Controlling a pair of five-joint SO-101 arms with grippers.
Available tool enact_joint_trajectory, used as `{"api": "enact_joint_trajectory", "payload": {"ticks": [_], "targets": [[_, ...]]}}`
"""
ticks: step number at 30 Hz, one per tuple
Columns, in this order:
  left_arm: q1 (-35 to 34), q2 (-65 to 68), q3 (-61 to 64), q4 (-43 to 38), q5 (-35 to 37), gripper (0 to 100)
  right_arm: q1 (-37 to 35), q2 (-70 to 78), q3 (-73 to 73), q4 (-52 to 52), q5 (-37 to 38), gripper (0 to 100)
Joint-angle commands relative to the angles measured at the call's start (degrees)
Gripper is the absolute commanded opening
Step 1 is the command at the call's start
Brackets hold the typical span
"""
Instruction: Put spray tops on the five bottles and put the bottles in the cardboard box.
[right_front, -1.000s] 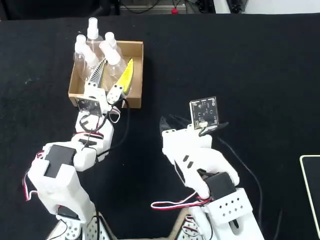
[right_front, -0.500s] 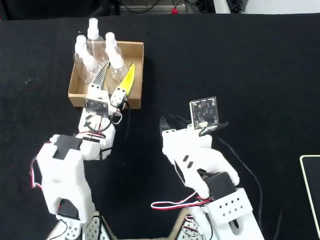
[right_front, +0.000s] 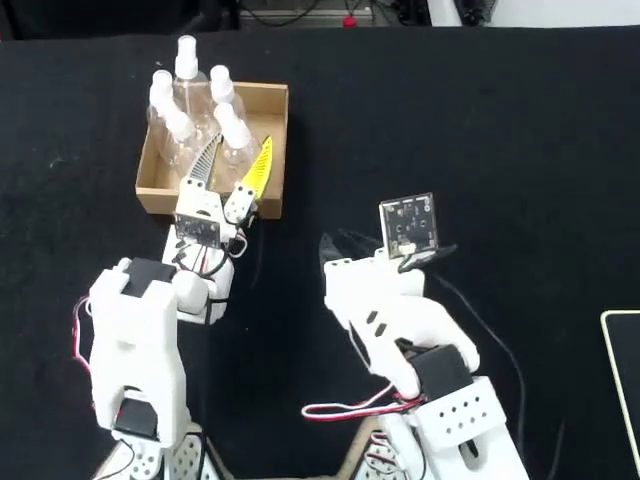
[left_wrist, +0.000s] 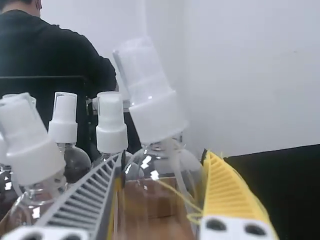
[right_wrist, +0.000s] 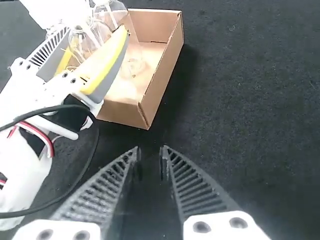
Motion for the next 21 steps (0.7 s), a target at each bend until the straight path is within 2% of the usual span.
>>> {"api": "enact_joint_trajectory", "payload": {"ticks": [1,7,12,16,21], "targets": [[0.4,-0.3,-1.3,-1.1,-0.2,15,-0.4,0.2,-0.5,-1.4,-0.4,6.4],[0.8,-0.2,-1.5,-1.1,-0.2,15,-0.4,0.2,-0.5,-1.4,-0.4,6.4],[0.4,-0.4,-1.5,7.2,-0.1,15,-0.4,0.2,-0.5,-1.4,-0.4,6.4],[0.6,-0.4,-2.2,2.7,-0.1,15,-0.4,0.2,-0.5,-1.4,-0.4,6.4],[0.5,-0.3,-1.8,2.5,-0.1,15,-0.4,0.2,-0.5,-1.4,-0.4,6.4]]}}
